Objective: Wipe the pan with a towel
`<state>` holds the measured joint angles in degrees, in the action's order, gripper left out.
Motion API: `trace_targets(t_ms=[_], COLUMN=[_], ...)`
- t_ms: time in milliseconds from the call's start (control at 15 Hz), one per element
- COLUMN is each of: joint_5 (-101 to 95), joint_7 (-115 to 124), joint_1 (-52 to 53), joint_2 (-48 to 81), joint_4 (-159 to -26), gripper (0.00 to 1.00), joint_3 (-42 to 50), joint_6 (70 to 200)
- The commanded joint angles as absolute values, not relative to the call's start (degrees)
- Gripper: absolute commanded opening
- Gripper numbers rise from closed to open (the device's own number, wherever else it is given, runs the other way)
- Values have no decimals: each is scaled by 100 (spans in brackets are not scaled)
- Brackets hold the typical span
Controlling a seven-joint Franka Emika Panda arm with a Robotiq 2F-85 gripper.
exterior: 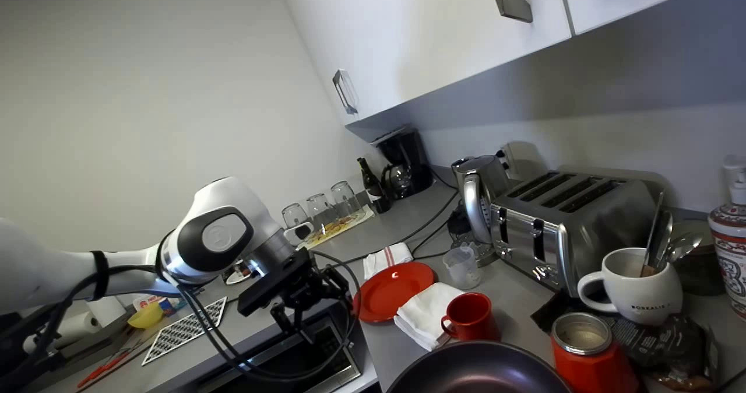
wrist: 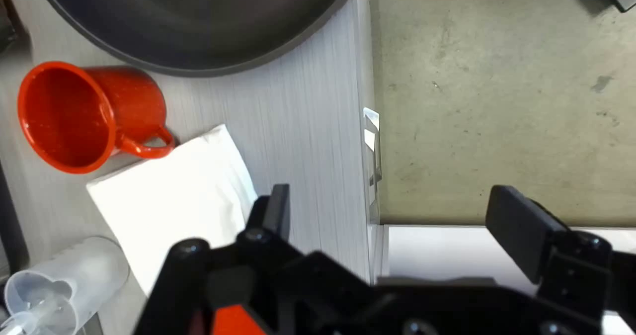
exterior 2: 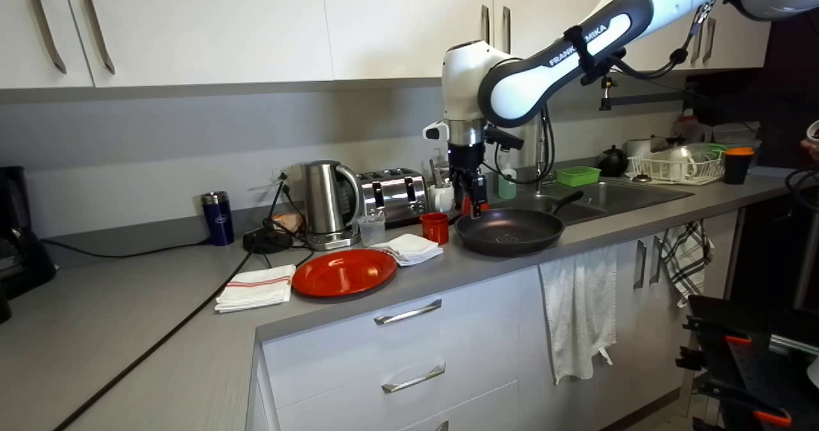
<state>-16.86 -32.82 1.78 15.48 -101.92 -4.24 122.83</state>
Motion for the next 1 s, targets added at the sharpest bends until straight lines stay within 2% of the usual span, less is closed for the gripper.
trace_targets(t_ms=[0,467,933], joint_5=[-1227,-872,-754], joint_7=[-3888,-5229,-5840], joint_1=[-16,-355,-337], joint_2=[2258,3183,3953], joint_4=[-9091,-7392,-6388], gripper=[100,100,100], joint_3=[-470,-483,-486], joint_6=[12154,11380,10616])
